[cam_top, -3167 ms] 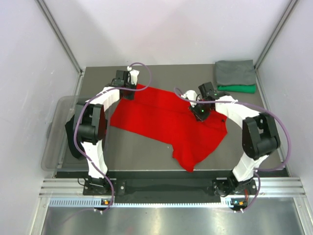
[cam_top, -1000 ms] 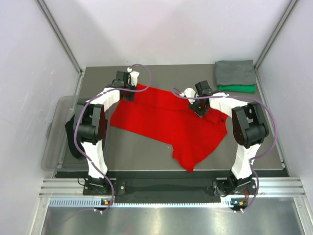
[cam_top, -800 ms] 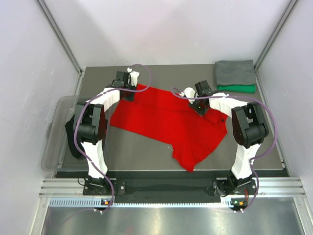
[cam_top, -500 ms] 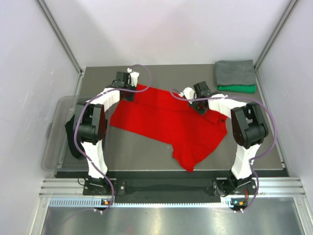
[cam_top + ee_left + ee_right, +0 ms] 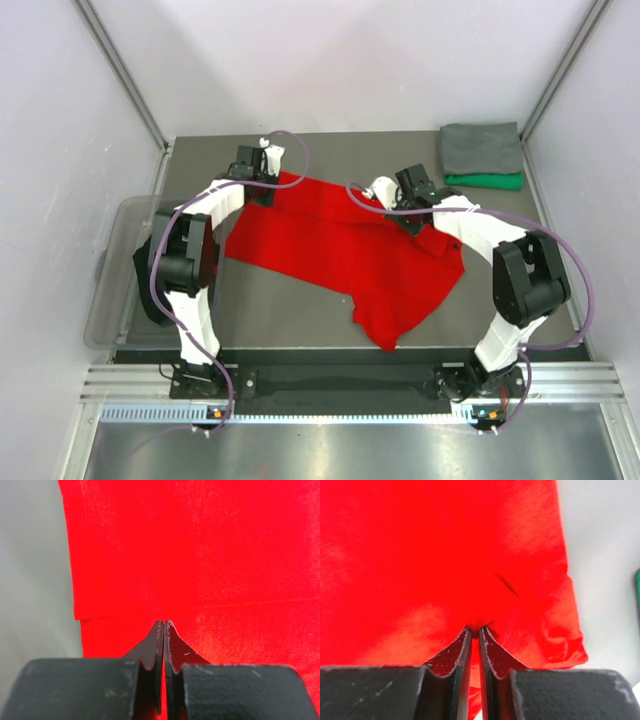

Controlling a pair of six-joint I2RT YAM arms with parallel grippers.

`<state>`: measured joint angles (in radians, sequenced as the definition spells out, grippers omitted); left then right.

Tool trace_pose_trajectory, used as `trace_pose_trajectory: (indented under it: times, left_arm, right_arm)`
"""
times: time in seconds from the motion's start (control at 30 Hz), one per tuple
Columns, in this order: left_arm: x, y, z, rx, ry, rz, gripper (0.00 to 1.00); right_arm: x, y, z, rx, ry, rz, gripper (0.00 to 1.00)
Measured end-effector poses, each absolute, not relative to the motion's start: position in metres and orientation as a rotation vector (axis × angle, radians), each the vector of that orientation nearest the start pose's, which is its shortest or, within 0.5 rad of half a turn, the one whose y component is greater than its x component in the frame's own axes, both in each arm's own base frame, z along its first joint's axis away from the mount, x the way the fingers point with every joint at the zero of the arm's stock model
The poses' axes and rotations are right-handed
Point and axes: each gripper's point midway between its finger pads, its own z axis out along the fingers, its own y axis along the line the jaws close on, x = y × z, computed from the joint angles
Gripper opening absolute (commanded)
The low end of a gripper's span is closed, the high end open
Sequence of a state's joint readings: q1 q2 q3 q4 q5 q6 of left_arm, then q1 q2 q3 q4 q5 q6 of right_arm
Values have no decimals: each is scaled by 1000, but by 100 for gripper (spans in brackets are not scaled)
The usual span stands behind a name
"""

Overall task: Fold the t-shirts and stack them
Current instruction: Fold the tshirt

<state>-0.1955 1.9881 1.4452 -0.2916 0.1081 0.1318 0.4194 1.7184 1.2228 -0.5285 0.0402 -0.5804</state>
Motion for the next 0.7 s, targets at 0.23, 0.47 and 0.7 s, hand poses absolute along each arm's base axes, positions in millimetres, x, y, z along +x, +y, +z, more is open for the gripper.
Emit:
trace_pose_trajectory:
  times: [0.23, 0.47, 0.7]
  left_arm:
    - [493, -112, 75, 442, 2348, -160, 0]
    - [493, -112, 75, 442, 2345, -159, 0]
    - [493, -112, 75, 442, 2346, -160, 0]
  right_arm:
    - [346, 148, 71, -1329, 2354, 61, 10]
    - [326, 173, 84, -1403, 2369, 311, 24]
    - [314, 207, 106, -1465, 2302, 608, 42]
